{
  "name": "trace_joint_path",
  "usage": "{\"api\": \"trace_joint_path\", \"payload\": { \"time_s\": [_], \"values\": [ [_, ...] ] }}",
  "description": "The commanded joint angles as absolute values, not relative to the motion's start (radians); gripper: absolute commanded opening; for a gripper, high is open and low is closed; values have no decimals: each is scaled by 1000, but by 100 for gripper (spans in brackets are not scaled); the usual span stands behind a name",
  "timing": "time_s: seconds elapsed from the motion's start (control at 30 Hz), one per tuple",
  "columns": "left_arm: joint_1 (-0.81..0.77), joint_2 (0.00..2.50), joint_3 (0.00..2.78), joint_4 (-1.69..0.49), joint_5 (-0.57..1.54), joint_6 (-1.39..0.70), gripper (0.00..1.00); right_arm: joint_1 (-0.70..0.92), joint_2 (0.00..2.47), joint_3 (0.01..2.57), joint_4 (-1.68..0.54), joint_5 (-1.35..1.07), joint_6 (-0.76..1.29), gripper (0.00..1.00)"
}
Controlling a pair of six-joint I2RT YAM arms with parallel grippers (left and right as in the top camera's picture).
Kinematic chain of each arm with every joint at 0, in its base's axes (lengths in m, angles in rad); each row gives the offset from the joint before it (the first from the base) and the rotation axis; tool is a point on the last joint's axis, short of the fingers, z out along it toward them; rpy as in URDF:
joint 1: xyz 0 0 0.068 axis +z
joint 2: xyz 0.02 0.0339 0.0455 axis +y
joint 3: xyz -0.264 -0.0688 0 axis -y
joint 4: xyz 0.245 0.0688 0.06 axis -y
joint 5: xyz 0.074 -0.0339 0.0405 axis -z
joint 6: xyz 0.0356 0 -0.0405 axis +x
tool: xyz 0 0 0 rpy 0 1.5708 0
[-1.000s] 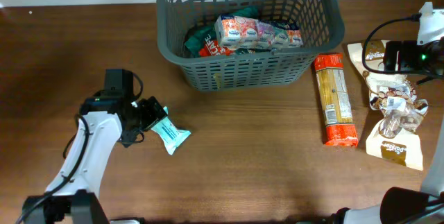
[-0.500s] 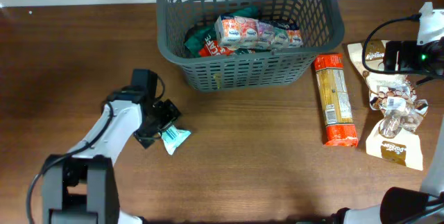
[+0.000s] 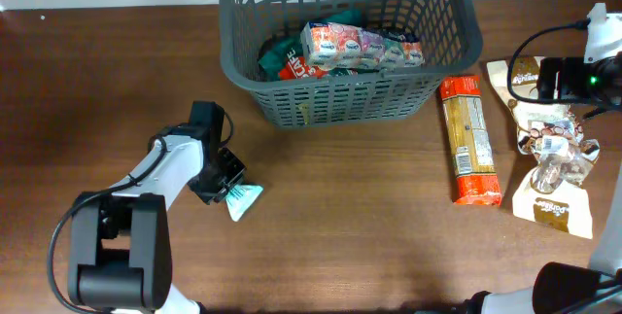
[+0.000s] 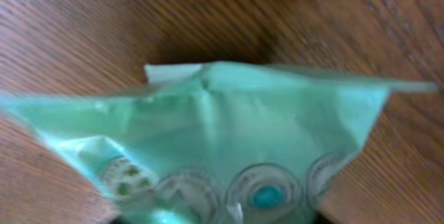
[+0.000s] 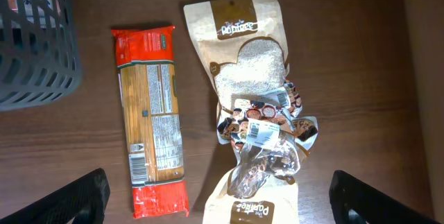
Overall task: Pack container
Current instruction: 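Move the left gripper to the mint-green wipes pack and grasp, then carry the wipes pack into the basket and open the left gripper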
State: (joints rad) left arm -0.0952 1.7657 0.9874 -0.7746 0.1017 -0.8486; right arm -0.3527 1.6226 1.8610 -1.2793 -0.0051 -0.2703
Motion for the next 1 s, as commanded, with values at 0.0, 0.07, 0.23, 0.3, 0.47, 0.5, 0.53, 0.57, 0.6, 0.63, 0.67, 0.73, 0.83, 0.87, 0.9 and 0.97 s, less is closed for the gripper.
{"api": "trace_joint_path", "payload": {
  "time_s": [0.0,0.07,0.23,0.3,0.47,0.5,0.53,0.57,0.6,0.63,0.67,0.73,0.83,0.87,0.9,0.97],
  "values": [
    [-89,1793,989,-775,136,-843,2,-354,1623,1882,-1280,-18,-277,99],
    [-71,1780,1018,-795,143,-805,2,-354,1623,1882,-1279,-18,-277,99],
    [20,1695,1220,-901,142,-646,2,-354,1623,1882,-1279,-18,-277,99],
    [56,1653,1325,-935,142,-602,3,-354,1623,1882,-1280,-18,-277,99],
    [128,1566,1645,-966,142,-501,9,-354,1623,1882,-1279,-18,-277,99],
    [131,1558,1701,-963,141,-481,10,-354,1623,1882,-1279,-18,-277,99],
    [132,1551,1764,-955,142,-440,10,-354,1623,1882,-1279,-18,-277,99],
    [128,1547,1823,-954,142,-392,10,-354,1623,1882,-1279,-18,-277,99],
    [121,1547,1871,-951,144,-346,9,-354,1623,1882,-1280,-18,-277,99],
    [109,1547,1922,-943,156,-274,8,-354,1623,1882,-1279,-18,-277,99],
    [91,1547,1960,-926,176,-181,7,-354,1623,1882,-1279,-18,-277,99],
    [51,1547,1995,-873,226,-11,7,-354,1623,1882,-1279,-18,-277,99],
    [-25,1552,2001,-798,276,168,6,-354,1623,1882,-1279,-18,-277,99],
    [-49,1558,2001,-783,282,211,5,-354,1623,1882,-1279,-18,-277,99],
    [-76,1567,2001,-768,297,262,3,-354,1623,1882,-1279,-18,-277,99],
    [-126,1592,2001,-743,335,372,2,-354,1623,1882,-1279,-18,-277,99]
  ]
}}
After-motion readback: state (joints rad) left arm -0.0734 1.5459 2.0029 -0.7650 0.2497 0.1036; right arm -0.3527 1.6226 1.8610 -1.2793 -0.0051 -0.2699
